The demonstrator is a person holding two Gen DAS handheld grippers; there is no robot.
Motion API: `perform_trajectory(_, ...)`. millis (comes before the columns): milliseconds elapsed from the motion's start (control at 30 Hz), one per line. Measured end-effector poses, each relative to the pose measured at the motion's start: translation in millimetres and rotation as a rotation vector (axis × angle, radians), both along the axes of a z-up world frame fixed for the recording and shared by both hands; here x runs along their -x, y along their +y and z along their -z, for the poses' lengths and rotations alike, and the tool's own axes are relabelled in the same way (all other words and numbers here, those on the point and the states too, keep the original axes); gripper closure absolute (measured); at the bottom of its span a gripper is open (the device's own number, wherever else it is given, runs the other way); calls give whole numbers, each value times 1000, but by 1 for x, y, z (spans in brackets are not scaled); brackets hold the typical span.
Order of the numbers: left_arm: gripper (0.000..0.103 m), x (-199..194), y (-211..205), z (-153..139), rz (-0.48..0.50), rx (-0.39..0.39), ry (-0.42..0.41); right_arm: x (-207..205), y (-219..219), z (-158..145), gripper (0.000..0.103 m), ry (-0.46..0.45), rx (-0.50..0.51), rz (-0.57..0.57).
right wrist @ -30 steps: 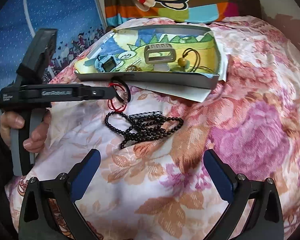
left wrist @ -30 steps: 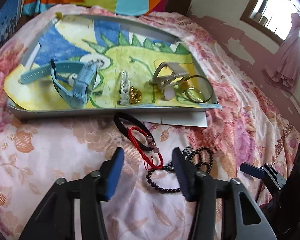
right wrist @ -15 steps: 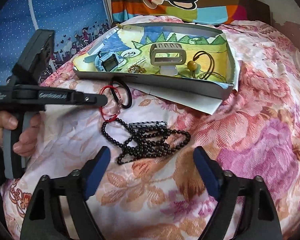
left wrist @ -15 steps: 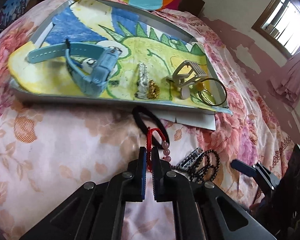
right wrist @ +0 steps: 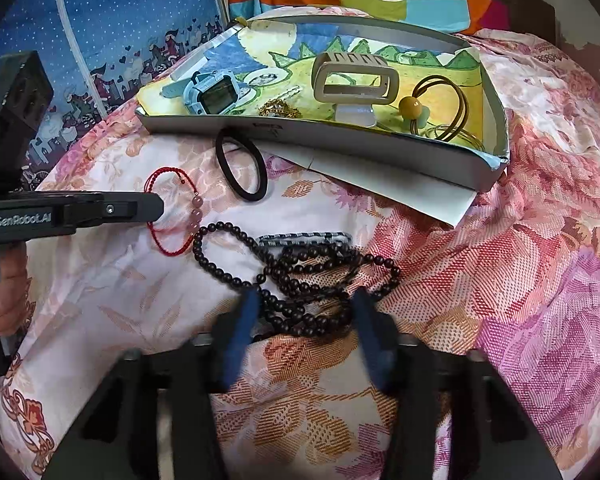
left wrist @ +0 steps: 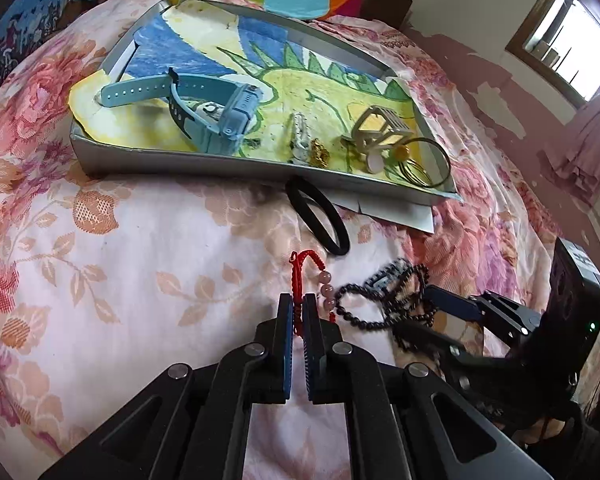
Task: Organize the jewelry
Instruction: 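Grasp the red bead bracelet with the left tool while the right tool grasps the black bead necklace, then carry the red bracelet and black necklace into the tray and open both tools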
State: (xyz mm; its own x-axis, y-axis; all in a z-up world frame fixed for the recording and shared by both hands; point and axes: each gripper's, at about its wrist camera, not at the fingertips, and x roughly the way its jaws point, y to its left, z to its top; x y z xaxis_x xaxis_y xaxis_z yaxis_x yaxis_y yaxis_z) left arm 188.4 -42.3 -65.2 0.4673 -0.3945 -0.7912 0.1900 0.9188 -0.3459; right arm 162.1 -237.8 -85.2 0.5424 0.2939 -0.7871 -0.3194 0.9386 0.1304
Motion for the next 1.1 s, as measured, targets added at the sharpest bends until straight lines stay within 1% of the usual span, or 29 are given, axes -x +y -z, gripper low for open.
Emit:
perform_trajectory(33,98,1,-1,-1,1,-1,-1,0,0,0,82,0,-3,-1)
perform_trajectory(100,98,4,-1,-2,4,2,0,-1,-2,0,92,5,-10,-2)
perform_trajectory(200,98,9,-2,-7,8,3,-2,3,-3,-2,93,-3,-20,-5)
perform_trajectory(233,98,10,-3,-9,10,1,-4,4,-4,-4,98,-9,-24,-4)
perform_trajectory(433,98,17,-1,-29,21,-13,-35,19,-12,-32,98,-79,-61,16)
perform_trajectory(567,98,13,3,-50,20,-13,-69,24,-23,-63,98,-142,-94,36)
perform_trajectory(700,98,6,5,-75,22,-13,-115,20,-32,-95,98,-200,-123,50)
perform_trajectory(800,98,1,4,-90,24,-14,-148,12,-35,-121,98,-251,-120,49)
perform_trajectory(933,98,-13,3,-109,12,-15,-194,-5,-34,-147,98,-305,-96,49)
perform_trajectory(1100,98,-39,0,-117,-17,-29,-227,-35,-32,-164,98,-354,-77,86)
